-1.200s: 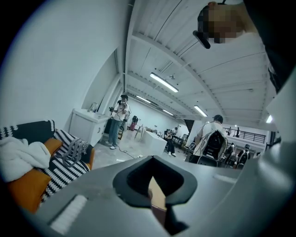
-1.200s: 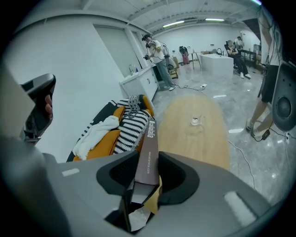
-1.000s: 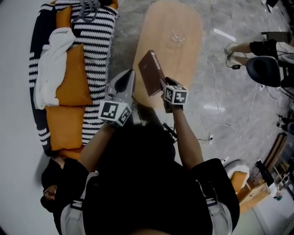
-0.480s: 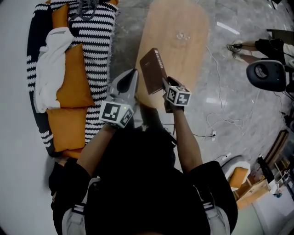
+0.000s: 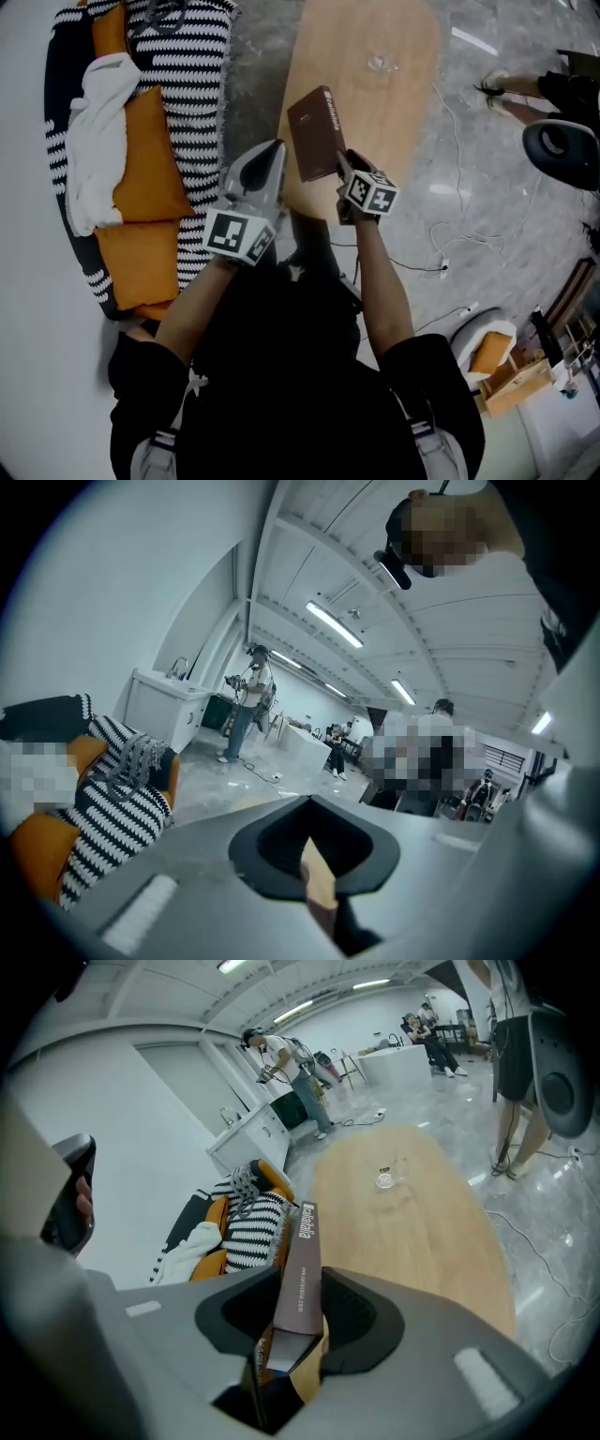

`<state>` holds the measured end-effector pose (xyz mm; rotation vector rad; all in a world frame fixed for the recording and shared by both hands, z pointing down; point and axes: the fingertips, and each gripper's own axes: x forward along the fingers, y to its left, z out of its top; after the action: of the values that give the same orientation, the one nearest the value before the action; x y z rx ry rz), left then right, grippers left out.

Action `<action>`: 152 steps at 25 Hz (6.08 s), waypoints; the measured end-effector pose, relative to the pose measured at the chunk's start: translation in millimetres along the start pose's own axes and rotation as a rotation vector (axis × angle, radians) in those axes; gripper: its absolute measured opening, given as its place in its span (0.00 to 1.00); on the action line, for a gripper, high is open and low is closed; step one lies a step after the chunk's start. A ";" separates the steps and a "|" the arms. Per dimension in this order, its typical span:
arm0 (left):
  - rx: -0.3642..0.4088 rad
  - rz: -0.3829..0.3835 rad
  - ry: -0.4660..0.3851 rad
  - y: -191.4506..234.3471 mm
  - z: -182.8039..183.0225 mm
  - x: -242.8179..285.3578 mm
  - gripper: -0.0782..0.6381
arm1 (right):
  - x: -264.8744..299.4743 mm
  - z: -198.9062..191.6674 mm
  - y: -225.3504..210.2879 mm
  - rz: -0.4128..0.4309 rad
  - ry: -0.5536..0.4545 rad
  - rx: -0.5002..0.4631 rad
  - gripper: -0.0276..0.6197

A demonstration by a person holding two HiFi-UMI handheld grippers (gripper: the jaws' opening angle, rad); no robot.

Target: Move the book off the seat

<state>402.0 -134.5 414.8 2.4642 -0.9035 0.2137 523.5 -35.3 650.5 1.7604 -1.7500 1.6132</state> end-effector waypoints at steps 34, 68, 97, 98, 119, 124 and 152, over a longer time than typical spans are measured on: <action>-0.048 -0.030 0.109 36.5 -89.0 30.1 0.12 | 69.5 -50.2 -73.3 0.263 -0.205 0.274 0.27; -0.086 -0.049 0.157 34.0 -159.4 31.7 0.12 | 105.3 -97.2 -112.3 0.470 -0.250 0.367 0.28; -0.112 -0.027 0.150 41.7 -171.6 20.2 0.12 | 108.1 -106.7 -132.5 0.283 -0.227 0.210 0.35; -0.113 -0.026 0.149 42.0 -171.9 19.5 0.12 | 108.3 -107.3 -132.0 0.275 -0.224 0.189 0.35; -0.089 -0.020 0.099 47.5 -139.6 5.5 0.12 | 87.0 -92.8 -113.9 0.070 -0.178 0.026 0.12; -0.076 -0.014 0.061 42.3 -110.3 -2.4 0.12 | 71.8 -78.0 -84.4 0.049 -0.142 -0.041 0.06; 0.071 -0.083 -0.117 -41.7 60.1 -61.1 0.12 | -142.0 128.9 119.1 0.014 -0.499 -0.241 0.06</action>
<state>380.4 -103.4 327.4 2.5968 -0.8530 0.0751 537.9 -81.0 429.9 2.1511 -2.0536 0.9574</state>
